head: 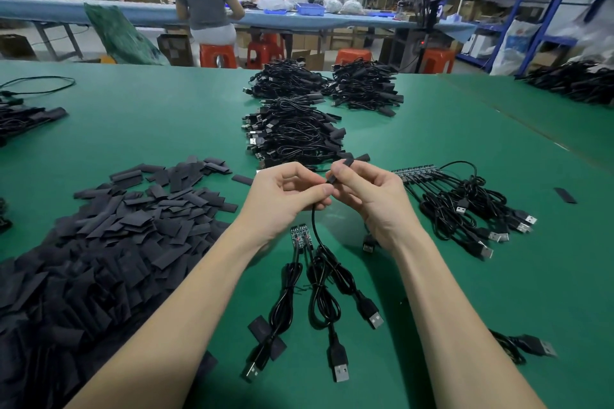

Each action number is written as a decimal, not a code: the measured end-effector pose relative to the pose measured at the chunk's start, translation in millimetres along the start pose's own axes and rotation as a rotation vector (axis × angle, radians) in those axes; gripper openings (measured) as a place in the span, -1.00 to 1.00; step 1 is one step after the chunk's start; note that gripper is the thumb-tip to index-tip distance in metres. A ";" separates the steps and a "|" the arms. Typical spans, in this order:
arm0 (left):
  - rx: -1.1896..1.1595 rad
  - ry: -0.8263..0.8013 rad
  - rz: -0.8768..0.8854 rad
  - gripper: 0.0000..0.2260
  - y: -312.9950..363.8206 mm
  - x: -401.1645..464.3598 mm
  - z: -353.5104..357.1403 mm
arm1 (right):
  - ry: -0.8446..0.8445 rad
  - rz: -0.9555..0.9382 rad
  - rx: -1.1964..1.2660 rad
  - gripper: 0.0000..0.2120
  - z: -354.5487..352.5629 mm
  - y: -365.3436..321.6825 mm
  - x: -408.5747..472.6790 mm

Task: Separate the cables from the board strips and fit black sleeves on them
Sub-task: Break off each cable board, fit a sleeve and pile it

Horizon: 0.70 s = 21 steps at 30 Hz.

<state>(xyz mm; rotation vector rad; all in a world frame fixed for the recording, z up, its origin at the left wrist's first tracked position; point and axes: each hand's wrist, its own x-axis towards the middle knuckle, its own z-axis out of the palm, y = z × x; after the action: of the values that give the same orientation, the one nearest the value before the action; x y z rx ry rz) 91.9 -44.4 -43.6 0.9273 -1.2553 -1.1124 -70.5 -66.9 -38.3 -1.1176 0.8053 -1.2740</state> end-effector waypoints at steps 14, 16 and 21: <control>-0.242 0.110 -0.035 -0.91 -2.6 3.2 19.5 | 0.206 -0.106 0.251 -0.80 16.3 8.4 1.0; -0.246 0.105 -0.034 -0.91 -3.2 3.2 19.7 | 0.201 -0.109 0.250 -0.82 14.8 7.1 1.3; -0.228 0.116 -0.027 -0.91 -5.3 2.3 17.8 | 0.222 -0.107 0.203 -0.81 17.2 10.7 -0.9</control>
<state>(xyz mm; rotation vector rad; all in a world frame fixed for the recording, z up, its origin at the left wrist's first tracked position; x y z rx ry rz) 73.6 -46.9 -46.2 0.8258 -1.0018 -1.1787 -51.2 -63.5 -43.4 -0.8763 0.7668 -1.5530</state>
